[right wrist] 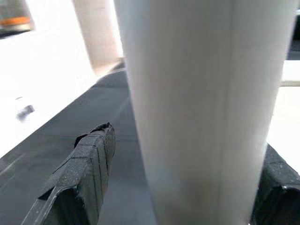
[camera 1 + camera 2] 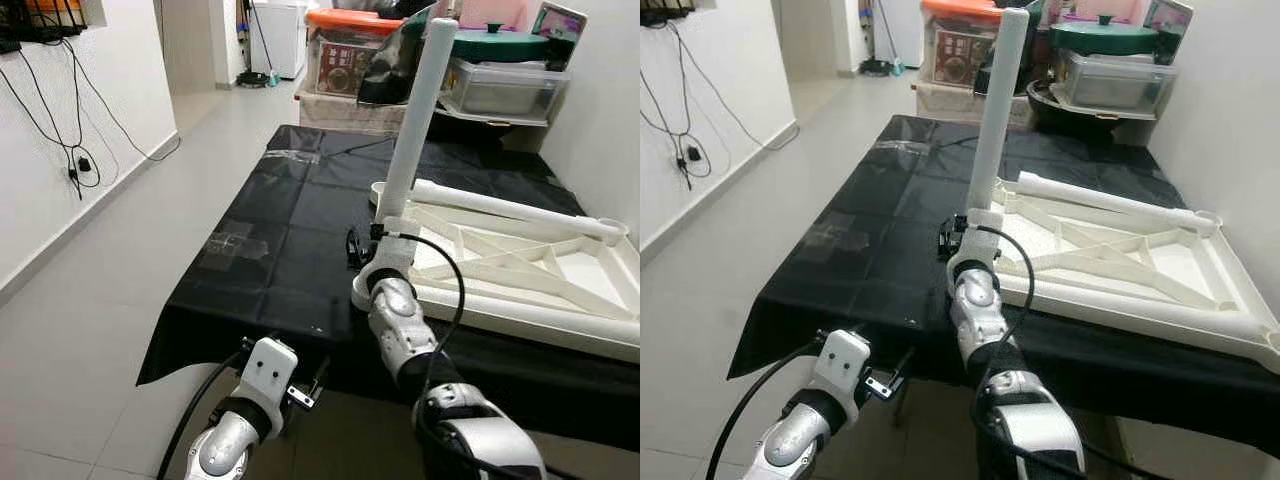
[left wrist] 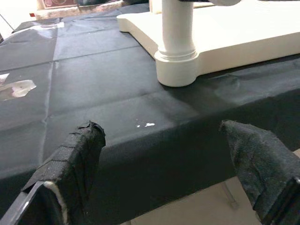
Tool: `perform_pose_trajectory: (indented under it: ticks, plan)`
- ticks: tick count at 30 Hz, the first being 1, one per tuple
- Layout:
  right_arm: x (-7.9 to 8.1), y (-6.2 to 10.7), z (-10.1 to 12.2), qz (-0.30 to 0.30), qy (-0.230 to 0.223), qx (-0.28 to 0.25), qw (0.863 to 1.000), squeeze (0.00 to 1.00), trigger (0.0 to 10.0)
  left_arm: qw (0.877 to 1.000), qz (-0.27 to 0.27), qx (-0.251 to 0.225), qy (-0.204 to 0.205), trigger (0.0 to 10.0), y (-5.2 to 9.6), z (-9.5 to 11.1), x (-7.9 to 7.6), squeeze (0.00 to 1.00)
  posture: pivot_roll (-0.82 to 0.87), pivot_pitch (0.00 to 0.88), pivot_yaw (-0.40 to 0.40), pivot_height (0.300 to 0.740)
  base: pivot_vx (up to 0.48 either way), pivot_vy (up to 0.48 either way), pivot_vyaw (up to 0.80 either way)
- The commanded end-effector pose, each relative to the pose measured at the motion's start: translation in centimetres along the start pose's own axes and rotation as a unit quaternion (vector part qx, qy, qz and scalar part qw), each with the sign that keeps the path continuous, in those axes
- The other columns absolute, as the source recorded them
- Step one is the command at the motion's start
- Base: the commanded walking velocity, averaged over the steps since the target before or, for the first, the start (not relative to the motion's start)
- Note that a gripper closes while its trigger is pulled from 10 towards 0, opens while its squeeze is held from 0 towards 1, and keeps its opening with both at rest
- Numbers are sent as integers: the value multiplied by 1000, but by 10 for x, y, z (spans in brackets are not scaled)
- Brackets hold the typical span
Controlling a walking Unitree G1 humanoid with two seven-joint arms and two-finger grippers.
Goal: Building children table
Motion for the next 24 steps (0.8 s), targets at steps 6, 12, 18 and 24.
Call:
perform_pose_trajectory:
  ticks: [6, 12, 18, 24]
  plan:
    - [29, 3, -3, 241, 66, 40, 967, 0, 10000, 1000, -2, 8, 10, 10000, -3, -4, -1, 0, 68, 0, -78, 740, 0, 0, 0]
    - [41, 6, 4, 317, 88, 43, 943, 0, 10000, 1000, -2, 7, 10, 10000, -2, -3, -1, 0, 78, 0, -85, 740, 0, 0, 0]
    - [74, 23, 13, 460, 80, 40, 884, 0, 10000, 1000, 0, 7, 10, 10000, -1, -3, -2, 0, 87, 0, -94, 740, 0, 0, 0]
    - [84, 35, 15, 527, 58, 40, 847, 0, 10000, 1000, 0, 6, 11, 10000, -1, -3, -3, 0, 87, 0, -96, 740, 0, 0, 0]
Point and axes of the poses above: a point about 5 cm out from each wrist's last joint towards the gripper, its own y axis pointing back from the gripper into the wrist, its own z axis along the axis of the wrist's last joint, x = y × z, the point moved 5 cm from there along -y, pointing out of the wrist towards the gripper, and after that the axes turned 11 degrees about y, right-handed, at the moved point
